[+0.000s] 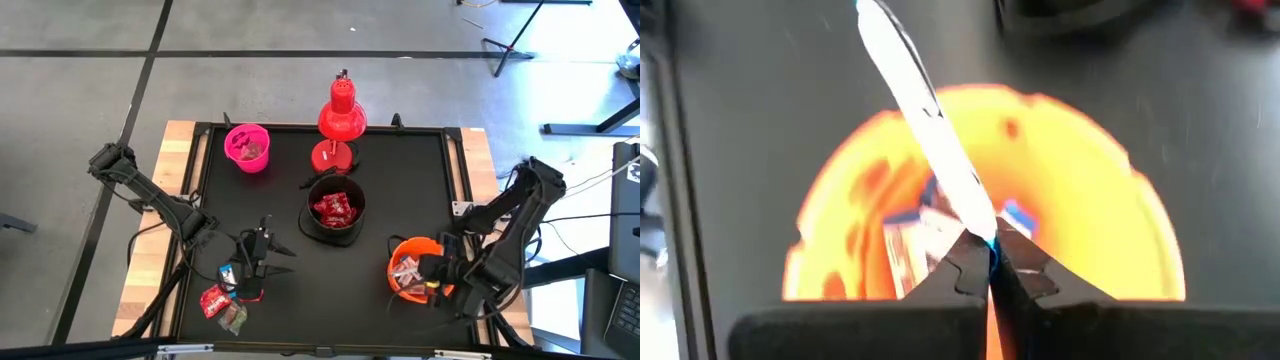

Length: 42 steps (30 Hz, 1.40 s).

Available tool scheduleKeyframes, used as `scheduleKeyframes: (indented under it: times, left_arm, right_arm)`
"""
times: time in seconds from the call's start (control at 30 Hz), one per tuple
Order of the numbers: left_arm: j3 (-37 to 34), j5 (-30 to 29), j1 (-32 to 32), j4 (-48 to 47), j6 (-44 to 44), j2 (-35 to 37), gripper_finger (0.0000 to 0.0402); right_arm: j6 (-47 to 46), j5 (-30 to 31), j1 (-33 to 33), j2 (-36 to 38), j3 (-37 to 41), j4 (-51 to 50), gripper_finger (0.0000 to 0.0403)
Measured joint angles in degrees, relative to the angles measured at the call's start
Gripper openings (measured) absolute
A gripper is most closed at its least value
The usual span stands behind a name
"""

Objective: Organize candy in baskets
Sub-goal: Put the white chocolate into the orange bucket, then put the red candy into the black bucket

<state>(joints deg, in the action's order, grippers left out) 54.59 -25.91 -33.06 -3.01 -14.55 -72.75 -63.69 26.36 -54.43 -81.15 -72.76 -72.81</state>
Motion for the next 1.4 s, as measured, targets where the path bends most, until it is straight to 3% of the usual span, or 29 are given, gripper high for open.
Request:
scheduleKeyframes:
  times: [0.23,0.63,0.8,1.03,1.23,1.4]
  left_arm:
    - [0.00,0.00,0.00,0.02,0.09,0.00,0.0158]
    - [0.15,0.53,0.01,-0.24,0.19,0.04,0.0158]
    - [9.07,2.20,0.15,-11.55,-1.20,1.70,0.0158]
    - [20.27,0.96,-0.17,-39.48,-15.38,-1.47,0.0158]
    - [18.28,13.77,-2.55,-51.43,-27.06,-7.33,0.0158]
    - [17.61,16.64,-5.87,-52.82,-30.44,-12.92,0.0158]
  right_arm:
    - [-5.44,-6.19,-0.29,-0.06,3.63,-1.52,0.0022]
    - [-6.63,-5.87,0.28,0.09,2.96,-3.39,0.0176]
    - [-5.57,-3.32,2.30,0.09,-0.93,-0.50,0.0194]
    - [12.07,5.92,5.29,-0.01,-4.19,18.29,0.0186]
    - [30.02,8.72,6.12,-1.74,-4.19,35.97,0.0184]
    - [36.33,13.76,6.12,-4.36,-4.19,45.25,0.0184]
